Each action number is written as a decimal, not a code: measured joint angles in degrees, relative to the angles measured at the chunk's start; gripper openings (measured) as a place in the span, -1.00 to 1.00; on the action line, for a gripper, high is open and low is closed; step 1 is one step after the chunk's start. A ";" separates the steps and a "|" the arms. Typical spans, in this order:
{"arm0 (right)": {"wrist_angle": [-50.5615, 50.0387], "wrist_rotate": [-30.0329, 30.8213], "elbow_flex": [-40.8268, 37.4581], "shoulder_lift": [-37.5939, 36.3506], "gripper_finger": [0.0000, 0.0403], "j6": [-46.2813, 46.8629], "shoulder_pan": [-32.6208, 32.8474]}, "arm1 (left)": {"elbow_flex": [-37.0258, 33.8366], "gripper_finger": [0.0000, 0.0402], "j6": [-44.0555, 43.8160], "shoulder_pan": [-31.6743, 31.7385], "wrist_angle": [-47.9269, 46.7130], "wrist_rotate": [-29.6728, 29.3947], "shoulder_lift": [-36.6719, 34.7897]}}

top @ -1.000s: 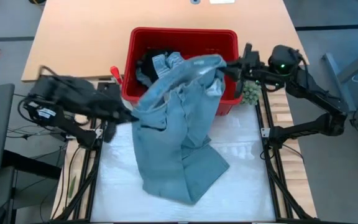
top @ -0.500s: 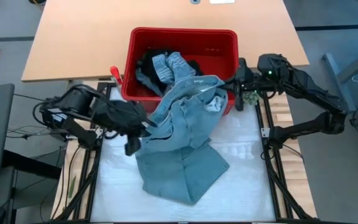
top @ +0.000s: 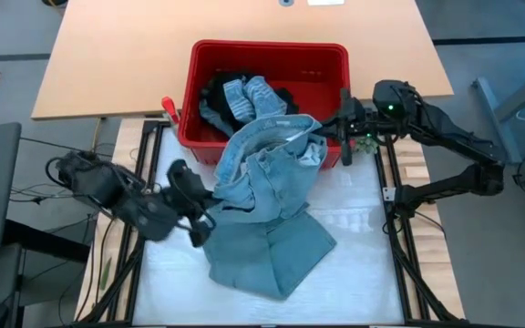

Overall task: Fold Laundry from Bin
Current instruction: Fold the light blue pants

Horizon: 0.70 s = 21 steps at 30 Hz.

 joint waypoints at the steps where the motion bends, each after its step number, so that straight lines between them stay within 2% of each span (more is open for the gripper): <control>1: 1.46 -0.26 -0.66 0.08 -0.81 0.80 0.11 | -2.10 -1.00 0.02 -0.42 1.76 -1.20 0.01; 6: 8.27 -0.43 -4.85 0.08 -0.81 6.39 0.44 | -15.07 -1.00 -5.44 -2.20 11.74 -7.90 -2.17; 11: 12.91 -0.36 -8.17 0.06 -0.81 9.75 1.95 | -29.73 -1.00 -8.28 -4.04 29.37 -11.16 -7.41; 16: 14.31 2.04 -8.85 0.51 -0.82 12.21 5.18 | -42.25 -1.00 -0.73 -4.45 56.24 -14.29 -12.24; 21: 13.51 11.58 -8.88 0.83 -0.82 15.59 9.43 | -50.56 -1.00 11.13 -4.36 85.80 -14.46 -12.92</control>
